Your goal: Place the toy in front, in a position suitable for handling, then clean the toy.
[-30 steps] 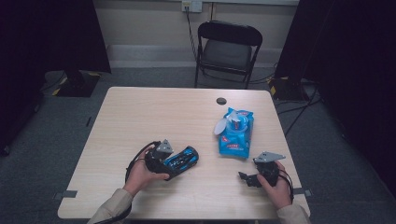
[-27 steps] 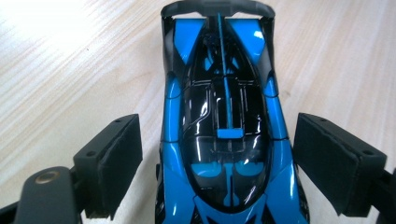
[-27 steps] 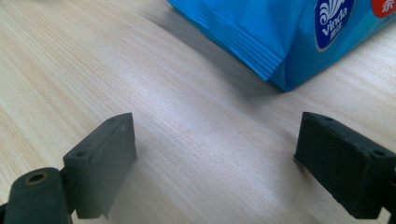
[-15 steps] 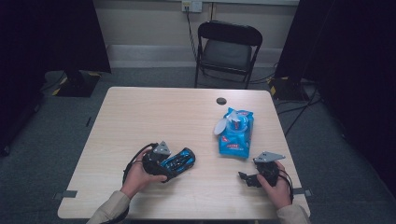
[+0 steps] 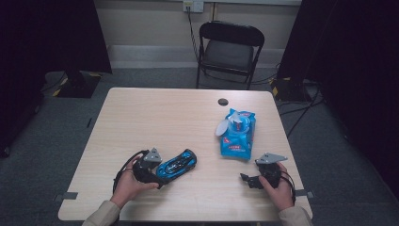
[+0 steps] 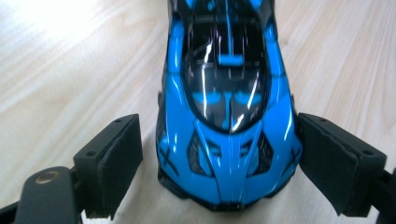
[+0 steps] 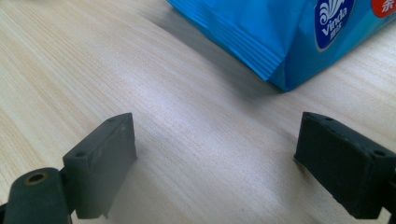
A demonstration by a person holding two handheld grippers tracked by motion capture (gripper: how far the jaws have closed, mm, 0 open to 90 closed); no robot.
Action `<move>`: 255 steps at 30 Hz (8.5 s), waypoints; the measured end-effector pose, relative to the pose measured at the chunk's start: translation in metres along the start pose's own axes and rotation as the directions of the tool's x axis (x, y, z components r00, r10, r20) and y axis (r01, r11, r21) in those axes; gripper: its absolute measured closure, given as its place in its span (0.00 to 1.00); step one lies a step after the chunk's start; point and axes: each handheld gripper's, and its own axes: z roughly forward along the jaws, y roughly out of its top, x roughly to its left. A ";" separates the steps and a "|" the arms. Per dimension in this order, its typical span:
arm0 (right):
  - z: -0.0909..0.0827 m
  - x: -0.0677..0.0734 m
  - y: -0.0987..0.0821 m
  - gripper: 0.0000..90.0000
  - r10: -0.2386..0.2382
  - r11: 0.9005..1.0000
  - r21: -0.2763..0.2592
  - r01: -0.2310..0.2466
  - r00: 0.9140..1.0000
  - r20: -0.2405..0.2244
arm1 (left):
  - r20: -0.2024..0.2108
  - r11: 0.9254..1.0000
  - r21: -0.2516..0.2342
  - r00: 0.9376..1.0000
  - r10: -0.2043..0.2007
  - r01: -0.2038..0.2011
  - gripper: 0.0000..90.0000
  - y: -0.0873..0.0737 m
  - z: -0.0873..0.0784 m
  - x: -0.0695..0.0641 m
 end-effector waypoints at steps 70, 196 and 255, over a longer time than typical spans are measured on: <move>-0.011 -0.020 0.086 0.18 -0.055 0.997 0.049 0.058 0.997 -0.060 | -0.024 0.991 -0.128 0.999 0.038 -0.041 0.28 -0.016 0.005 -0.006; -0.013 -0.058 0.235 1.00 0.099 0.994 -0.054 -0.099 0.995 0.007 | -0.024 0.991 -0.131 0.999 0.036 -0.039 0.28 -0.016 0.005 -0.006; -0.036 -0.002 0.289 1.00 0.037 0.978 -0.196 -0.065 0.989 -0.143 | -0.022 0.991 -0.132 0.999 0.034 -0.037 0.28 -0.016 0.005 -0.006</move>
